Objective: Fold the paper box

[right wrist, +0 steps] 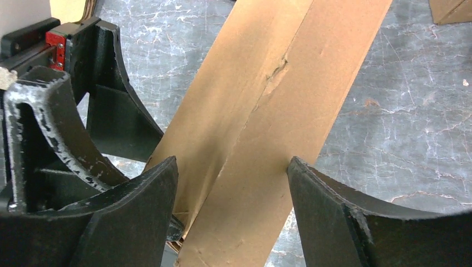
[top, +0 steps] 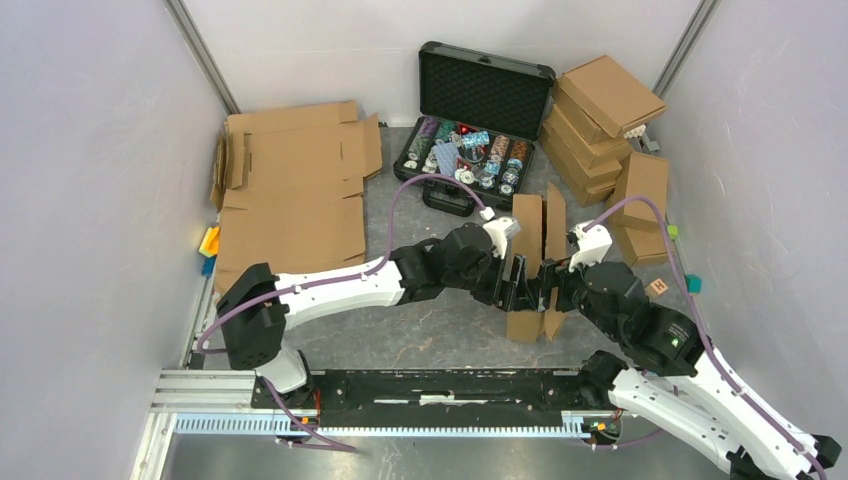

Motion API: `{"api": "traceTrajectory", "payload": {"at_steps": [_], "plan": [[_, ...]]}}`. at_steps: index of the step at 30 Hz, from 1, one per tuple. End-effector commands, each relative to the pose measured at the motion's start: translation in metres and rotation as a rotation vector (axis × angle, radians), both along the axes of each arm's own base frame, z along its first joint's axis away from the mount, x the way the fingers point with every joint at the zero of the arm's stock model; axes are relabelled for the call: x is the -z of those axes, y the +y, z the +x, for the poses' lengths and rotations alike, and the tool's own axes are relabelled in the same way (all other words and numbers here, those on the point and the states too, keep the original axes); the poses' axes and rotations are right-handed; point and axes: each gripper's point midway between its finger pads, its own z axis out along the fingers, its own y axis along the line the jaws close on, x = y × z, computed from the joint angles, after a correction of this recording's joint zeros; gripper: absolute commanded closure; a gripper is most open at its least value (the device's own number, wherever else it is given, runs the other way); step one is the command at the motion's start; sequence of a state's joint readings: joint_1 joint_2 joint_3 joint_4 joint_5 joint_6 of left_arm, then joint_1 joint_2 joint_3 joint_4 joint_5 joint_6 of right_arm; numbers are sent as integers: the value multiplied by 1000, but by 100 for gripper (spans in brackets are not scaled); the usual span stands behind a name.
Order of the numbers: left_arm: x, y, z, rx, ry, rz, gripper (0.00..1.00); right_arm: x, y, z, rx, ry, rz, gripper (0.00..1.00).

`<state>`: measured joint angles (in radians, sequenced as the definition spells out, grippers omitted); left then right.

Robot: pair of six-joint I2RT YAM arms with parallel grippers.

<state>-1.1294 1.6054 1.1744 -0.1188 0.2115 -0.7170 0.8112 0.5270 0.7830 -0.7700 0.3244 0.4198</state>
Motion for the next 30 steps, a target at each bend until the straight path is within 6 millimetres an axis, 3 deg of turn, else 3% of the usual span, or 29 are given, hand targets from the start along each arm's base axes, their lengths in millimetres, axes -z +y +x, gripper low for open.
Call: {"api": "traceTrajectory", "payload": {"at_steps": [1,7,15,20,25,30], "plan": [[43,17,-6,31,-34,211,22,-10,3,1,19,-31,83,24],[55,20,-7,37,-46,282,22,-10,-3,3,58,-49,98,28],[73,18,-10,53,-33,333,22,-25,0,2,47,-98,168,29],[65,16,-8,47,-39,293,20,-40,-3,3,48,-133,176,15],[50,14,-5,42,-49,246,19,-74,-22,6,100,-175,102,2],[47,13,-3,43,-41,232,19,-91,-56,11,237,-190,-15,2]]}}
